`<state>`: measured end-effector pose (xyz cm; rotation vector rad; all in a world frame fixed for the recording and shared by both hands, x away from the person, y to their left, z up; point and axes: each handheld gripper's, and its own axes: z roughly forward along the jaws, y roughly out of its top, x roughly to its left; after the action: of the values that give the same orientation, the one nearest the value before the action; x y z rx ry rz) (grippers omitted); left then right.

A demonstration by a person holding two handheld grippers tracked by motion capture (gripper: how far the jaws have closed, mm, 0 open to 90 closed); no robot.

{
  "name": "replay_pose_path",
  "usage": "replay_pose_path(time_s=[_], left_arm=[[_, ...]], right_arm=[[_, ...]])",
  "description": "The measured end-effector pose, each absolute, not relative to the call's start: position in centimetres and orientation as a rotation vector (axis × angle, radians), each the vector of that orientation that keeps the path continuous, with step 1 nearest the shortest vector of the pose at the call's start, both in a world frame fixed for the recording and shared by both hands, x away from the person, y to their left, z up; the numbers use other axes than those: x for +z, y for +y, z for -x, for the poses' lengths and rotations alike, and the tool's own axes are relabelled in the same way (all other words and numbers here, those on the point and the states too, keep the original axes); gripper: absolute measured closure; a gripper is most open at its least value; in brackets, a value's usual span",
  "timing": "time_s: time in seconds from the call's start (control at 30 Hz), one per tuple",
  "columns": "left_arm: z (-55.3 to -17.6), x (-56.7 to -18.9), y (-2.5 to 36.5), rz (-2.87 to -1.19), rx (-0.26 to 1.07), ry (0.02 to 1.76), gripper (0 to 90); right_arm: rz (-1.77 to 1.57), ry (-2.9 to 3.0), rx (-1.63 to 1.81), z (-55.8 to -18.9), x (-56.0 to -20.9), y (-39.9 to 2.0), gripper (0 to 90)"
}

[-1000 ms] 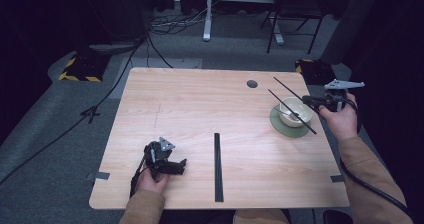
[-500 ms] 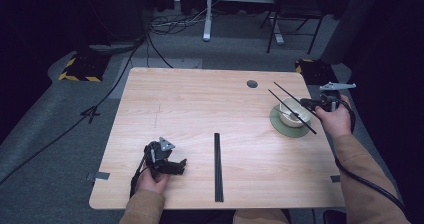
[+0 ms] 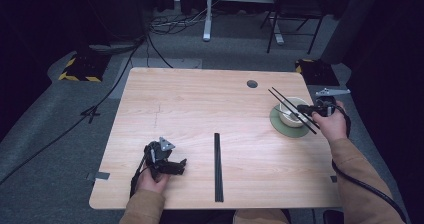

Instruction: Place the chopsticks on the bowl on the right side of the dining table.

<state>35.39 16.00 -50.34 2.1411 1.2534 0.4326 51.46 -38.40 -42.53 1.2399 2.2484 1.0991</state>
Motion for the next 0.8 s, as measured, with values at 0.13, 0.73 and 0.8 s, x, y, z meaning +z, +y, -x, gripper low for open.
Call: replay_pose_path(time_s=[0.13, 0.73, 0.8], left_arm=[[-35.4, -50.3, 16.0, -2.141, 0.433, 1.254, 0.4], [-35.4, -50.3, 16.0, -2.141, 0.433, 1.254, 0.4], [-35.4, -50.3, 16.0, -2.141, 0.433, 1.254, 0.4]], right_arm=[[-1.240, 2.253, 1.104, -51.5, -42.9, -38.4, 85.7], [-1.181, 2.275, 1.039, -52.0, -43.3, -36.2, 76.2], [-1.155, 2.313, 1.017, -52.0, -43.4, -36.0, 80.3]])
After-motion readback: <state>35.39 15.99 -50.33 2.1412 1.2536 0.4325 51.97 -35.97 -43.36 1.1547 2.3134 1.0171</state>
